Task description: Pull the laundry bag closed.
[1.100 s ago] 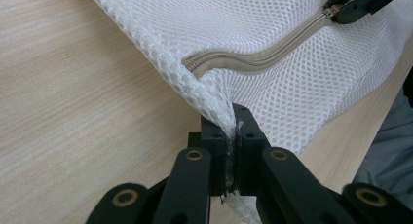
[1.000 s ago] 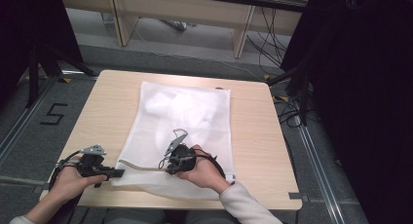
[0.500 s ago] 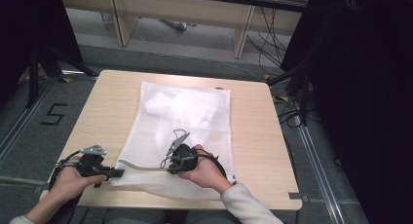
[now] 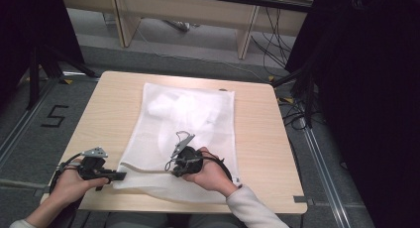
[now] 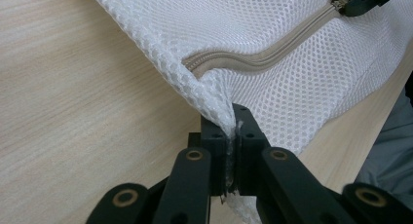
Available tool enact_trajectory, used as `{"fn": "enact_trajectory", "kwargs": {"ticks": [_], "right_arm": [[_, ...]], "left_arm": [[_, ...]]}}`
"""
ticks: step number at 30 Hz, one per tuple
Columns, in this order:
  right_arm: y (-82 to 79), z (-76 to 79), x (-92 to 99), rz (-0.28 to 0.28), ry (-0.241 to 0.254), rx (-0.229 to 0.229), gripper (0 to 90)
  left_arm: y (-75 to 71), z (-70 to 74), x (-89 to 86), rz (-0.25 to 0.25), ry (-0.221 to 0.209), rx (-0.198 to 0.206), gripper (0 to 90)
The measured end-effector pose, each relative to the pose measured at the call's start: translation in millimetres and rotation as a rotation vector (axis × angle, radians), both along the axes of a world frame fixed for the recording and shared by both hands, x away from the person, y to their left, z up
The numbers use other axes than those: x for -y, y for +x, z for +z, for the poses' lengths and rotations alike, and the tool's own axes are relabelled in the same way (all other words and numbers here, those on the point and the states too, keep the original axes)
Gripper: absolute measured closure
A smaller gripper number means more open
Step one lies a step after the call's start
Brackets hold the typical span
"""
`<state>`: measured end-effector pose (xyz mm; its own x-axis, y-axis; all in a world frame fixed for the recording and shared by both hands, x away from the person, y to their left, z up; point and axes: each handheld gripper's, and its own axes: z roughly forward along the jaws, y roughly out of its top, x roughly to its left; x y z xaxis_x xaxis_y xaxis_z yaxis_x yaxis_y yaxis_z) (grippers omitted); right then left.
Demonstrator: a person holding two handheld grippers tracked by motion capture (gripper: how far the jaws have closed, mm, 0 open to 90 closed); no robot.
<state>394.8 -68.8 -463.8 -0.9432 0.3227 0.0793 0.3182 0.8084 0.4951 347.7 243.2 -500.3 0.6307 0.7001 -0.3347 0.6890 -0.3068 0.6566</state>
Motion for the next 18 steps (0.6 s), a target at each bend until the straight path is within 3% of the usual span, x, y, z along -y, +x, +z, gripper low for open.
{"fn": "enact_trajectory", "kwargs": {"ticks": [18], "right_arm": [[-0.3,2.0,7.1,-0.009,0.003,-0.001,82.3]], "left_arm": [[0.1,0.0,0.0,0.004,0.002,-0.003,85.1]]}}
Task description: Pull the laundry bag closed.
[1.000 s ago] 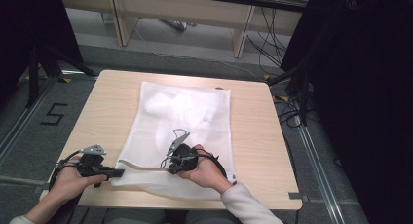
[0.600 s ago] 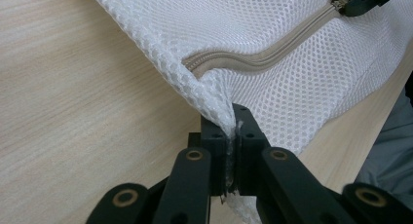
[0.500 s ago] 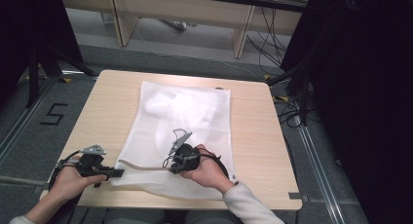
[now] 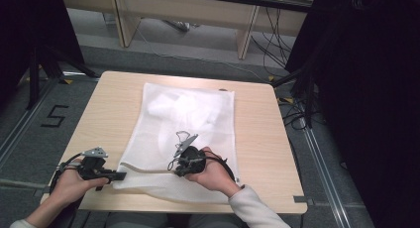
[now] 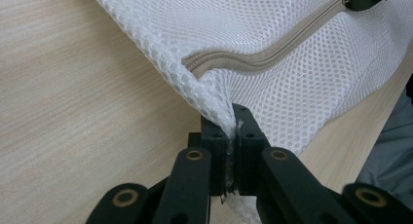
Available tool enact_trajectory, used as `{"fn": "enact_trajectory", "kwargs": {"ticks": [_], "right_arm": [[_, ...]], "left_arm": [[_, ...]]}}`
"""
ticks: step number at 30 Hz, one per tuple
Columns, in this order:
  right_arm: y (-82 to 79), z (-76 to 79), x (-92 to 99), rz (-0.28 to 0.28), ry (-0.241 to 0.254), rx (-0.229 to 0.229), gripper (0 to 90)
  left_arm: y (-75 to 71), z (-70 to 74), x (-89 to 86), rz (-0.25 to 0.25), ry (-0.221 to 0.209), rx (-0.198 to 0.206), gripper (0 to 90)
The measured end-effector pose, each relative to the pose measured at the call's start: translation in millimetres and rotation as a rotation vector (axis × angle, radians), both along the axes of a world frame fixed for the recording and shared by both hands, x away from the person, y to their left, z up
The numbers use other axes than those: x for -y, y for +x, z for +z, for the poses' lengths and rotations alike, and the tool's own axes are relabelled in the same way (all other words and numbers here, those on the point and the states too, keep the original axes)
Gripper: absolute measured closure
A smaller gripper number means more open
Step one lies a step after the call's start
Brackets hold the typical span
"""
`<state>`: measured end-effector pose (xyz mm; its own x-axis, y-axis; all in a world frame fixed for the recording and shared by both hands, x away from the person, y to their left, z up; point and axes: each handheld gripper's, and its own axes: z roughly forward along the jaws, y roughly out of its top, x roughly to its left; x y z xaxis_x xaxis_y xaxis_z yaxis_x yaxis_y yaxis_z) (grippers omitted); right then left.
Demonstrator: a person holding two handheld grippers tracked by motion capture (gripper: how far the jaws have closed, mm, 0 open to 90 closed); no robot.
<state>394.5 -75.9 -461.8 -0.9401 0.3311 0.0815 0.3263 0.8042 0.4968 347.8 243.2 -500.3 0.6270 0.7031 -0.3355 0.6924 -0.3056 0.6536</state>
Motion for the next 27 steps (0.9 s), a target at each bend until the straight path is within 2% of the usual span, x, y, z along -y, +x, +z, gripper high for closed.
{"fn": "enact_trajectory", "kwargs": {"ticks": [27], "right_arm": [[0.0,1.7,14.1,-0.024,-0.001,0.001,82.3]], "left_arm": [[0.1,-0.6,-0.5,0.003,0.006,0.003,85.1]]}}
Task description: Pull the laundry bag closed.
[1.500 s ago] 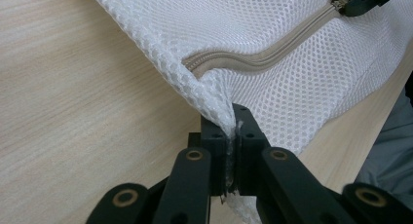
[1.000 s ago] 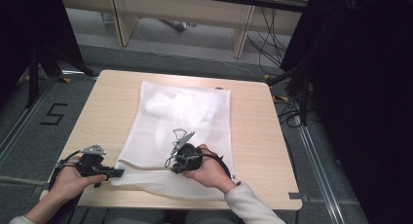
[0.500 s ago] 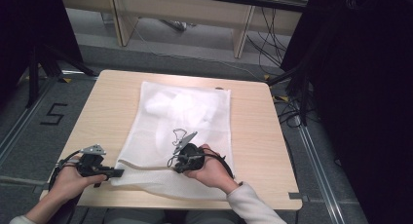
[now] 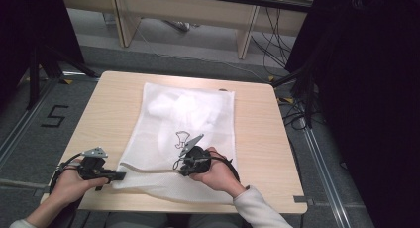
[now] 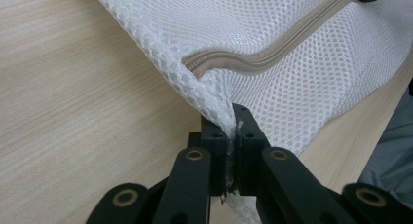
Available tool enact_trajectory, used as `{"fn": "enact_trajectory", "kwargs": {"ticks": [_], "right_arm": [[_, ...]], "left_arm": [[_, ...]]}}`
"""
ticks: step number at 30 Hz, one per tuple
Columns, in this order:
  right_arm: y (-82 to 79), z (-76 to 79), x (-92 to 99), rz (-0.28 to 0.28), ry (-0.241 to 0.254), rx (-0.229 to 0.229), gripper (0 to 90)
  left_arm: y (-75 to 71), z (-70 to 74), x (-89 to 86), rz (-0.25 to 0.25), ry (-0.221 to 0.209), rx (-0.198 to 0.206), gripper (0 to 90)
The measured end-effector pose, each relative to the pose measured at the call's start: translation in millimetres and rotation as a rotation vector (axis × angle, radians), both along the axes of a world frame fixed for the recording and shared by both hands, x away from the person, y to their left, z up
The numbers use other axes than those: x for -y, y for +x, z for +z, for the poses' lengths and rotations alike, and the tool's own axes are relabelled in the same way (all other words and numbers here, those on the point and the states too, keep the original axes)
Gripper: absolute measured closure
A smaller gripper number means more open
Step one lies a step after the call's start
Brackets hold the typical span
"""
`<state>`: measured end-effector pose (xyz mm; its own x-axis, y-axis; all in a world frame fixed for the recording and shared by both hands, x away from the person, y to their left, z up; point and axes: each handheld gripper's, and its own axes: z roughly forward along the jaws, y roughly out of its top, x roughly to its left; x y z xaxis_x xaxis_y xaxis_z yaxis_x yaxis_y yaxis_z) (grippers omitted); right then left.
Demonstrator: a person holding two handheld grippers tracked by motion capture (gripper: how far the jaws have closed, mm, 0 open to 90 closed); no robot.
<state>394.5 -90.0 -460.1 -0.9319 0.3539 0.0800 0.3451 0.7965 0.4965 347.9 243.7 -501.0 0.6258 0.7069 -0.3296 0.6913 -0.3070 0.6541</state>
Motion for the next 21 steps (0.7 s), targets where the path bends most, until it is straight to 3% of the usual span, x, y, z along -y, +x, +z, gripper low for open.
{"fn": "enact_trajectory", "kwargs": {"ticks": [21], "right_arm": [[-0.3,0.8,5.2,-0.005,-0.005,0.003,82.2]], "left_arm": [[-0.2,0.1,-0.2,0.001,0.0,0.001,85.1]]}}
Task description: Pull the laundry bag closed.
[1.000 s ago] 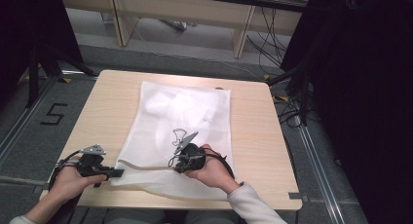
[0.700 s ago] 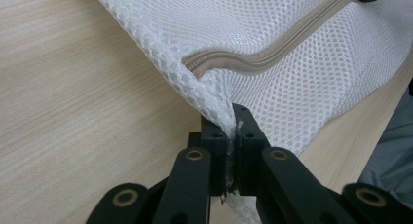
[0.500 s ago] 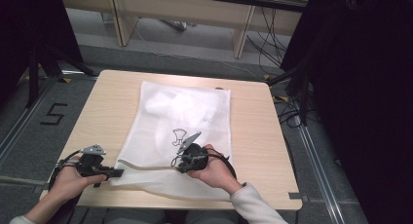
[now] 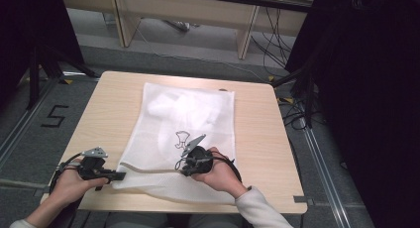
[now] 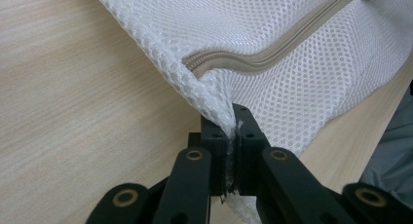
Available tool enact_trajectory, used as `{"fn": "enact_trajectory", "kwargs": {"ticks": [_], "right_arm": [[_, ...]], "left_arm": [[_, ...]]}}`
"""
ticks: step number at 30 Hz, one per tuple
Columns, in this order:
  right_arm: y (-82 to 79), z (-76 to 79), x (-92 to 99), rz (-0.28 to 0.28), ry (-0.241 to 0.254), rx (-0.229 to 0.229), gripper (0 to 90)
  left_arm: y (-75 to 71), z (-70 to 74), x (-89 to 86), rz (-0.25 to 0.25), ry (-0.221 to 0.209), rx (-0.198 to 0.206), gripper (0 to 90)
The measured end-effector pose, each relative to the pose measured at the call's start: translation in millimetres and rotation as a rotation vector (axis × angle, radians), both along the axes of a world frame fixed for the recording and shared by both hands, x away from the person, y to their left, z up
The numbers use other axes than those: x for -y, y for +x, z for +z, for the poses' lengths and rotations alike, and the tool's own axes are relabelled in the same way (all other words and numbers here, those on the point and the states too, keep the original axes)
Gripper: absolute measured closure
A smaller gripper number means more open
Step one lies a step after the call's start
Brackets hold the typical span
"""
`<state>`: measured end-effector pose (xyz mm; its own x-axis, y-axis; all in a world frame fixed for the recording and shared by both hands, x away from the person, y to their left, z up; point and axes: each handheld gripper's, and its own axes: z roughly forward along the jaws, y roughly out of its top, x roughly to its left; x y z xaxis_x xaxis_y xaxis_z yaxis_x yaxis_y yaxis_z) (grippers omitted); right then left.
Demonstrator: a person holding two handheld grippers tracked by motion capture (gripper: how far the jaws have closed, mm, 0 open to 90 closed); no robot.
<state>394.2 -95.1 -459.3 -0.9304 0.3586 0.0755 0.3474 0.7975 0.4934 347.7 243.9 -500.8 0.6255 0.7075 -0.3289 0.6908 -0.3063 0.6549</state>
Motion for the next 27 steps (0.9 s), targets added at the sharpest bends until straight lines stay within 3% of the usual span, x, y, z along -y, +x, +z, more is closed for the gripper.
{"fn": "enact_trajectory", "kwargs": {"ticks": [27], "right_arm": [[-0.7,2.2,10.7,-0.02,-0.003,-0.003,82.2]], "left_arm": [[-0.1,0.1,0.0,0.001,0.0,0.002,85.1]]}}
